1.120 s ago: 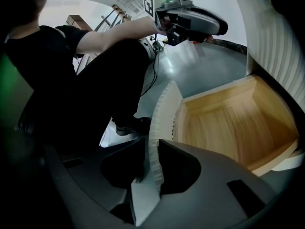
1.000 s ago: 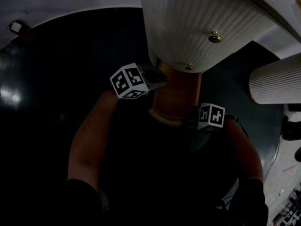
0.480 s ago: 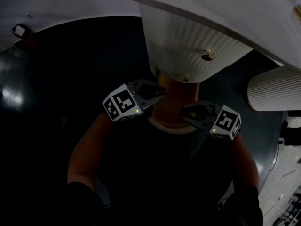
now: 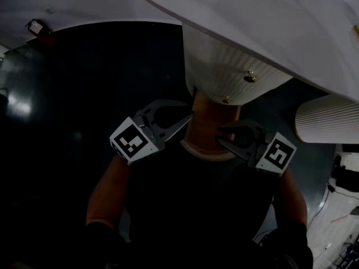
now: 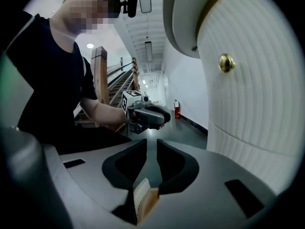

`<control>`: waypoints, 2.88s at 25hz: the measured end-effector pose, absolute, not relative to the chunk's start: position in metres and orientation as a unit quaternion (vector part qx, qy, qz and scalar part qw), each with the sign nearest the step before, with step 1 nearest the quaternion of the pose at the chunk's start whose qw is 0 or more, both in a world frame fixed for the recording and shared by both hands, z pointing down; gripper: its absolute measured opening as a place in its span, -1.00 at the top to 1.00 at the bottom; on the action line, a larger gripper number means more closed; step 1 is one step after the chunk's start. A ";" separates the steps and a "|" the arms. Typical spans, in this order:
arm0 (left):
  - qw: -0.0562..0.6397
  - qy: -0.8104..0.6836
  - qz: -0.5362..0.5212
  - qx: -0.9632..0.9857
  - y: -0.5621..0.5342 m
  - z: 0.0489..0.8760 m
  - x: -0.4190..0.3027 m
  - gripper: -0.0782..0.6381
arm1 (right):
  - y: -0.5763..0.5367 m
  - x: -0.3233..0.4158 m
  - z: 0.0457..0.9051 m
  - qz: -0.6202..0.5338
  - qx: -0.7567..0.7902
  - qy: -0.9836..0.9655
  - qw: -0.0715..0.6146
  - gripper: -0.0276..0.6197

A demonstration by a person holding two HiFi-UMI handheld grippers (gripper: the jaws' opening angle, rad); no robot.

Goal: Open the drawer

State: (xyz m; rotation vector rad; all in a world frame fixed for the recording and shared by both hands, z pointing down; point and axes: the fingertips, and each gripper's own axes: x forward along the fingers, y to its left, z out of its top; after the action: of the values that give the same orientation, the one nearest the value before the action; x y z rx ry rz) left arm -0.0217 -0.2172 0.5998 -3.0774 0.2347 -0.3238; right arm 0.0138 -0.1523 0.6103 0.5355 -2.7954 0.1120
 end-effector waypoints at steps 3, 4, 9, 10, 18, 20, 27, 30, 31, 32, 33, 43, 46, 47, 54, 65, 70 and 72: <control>0.027 0.093 -0.071 -0.993 -0.211 0.554 -0.033 0.65 | -0.150 0.004 0.578 0.018 0.189 -0.974 0.128 0.72; 0.013 0.100 -0.054 -0.993 -0.206 0.536 -0.037 0.65 | -0.148 0.004 0.566 0.015 0.196 -0.973 0.121 0.73; -0.034 0.119 -0.009 -0.992 -0.160 0.440 -0.042 0.65 | -0.114 0.016 0.486 0.021 0.250 -0.965 0.080 0.74; -0.032 0.116 -0.017 -0.993 -0.150 0.423 -0.039 0.65 | -0.107 0.017 0.466 0.029 0.257 -0.963 0.070 0.74; -0.081 0.116 -0.040 -0.989 -0.096 0.286 -0.029 0.72 | -0.050 -0.008 0.316 0.072 0.247 -0.964 0.066 0.74; -0.098 0.127 -0.044 -0.986 -0.087 0.255 -0.031 0.73 | -0.042 -0.008 0.278 0.087 0.255 -0.961 0.057 0.74; -0.112 0.131 -0.039 -0.984 -0.059 0.147 -0.044 0.74 | -0.031 -0.018 0.152 0.091 0.295 -0.951 0.028 0.78; -0.114 0.133 -0.033 -0.984 -0.056 0.114 -0.053 0.74 | -0.032 -0.026 0.112 0.087 0.308 -0.947 0.019 0.80; -0.113 0.134 -0.035 -0.984 -0.055 0.108 -0.057 0.74 | -0.032 -0.030 0.102 0.084 0.313 -0.946 0.018 0.80; -0.113 0.136 -0.039 -0.983 -0.054 0.104 -0.062 0.74 | -0.031 -0.034 0.092 0.081 0.319 -0.944 0.017 0.81; -0.117 0.139 -0.043 -0.982 -0.053 0.100 -0.067 0.75 | -0.030 -0.038 0.083 0.080 0.327 -0.941 0.016 0.81; -0.119 0.166 -0.036 -0.978 -0.039 0.046 -0.101 0.75 | 0.006 -0.050 0.025 0.089 0.400 -0.912 -0.015 0.84; -0.113 0.170 -0.041 -0.978 -0.023 0.037 -0.099 0.75 | 0.030 -0.050 0.012 0.075 0.400 -0.913 -0.019 0.85; -0.107 0.172 -0.042 -0.978 -0.017 0.033 -0.097 0.75 | 0.038 -0.049 0.006 0.069 0.400 -0.914 -0.023 0.85; -0.085 0.192 -0.044 -0.977 0.040 0.010 -0.072 0.75 | 0.099 -0.032 -0.017 0.040 0.388 -0.920 -0.038 0.86; -0.079 0.203 -0.038 -0.975 0.142 -0.017 -0.017 0.75 | 0.199 0.031 -0.042 0.042 0.402 -0.911 -0.084 0.86; -0.062 0.210 -0.041 -0.975 0.157 -0.024 -0.021 0.75 | 0.216 0.039 -0.042 0.045 0.407 -0.908 -0.090 0.86; -0.063 0.209 -0.035 -0.975 0.159 -0.028 -0.023 0.75 | 0.217 0.039 -0.043 0.047 0.412 -0.905 -0.091 0.86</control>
State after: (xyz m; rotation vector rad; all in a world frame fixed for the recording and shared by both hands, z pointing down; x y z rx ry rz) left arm -0.0233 0.1587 -0.0278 -3.1924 0.6830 -0.1157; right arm 0.0394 0.2169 -0.0426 1.3764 -3.0213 0.1580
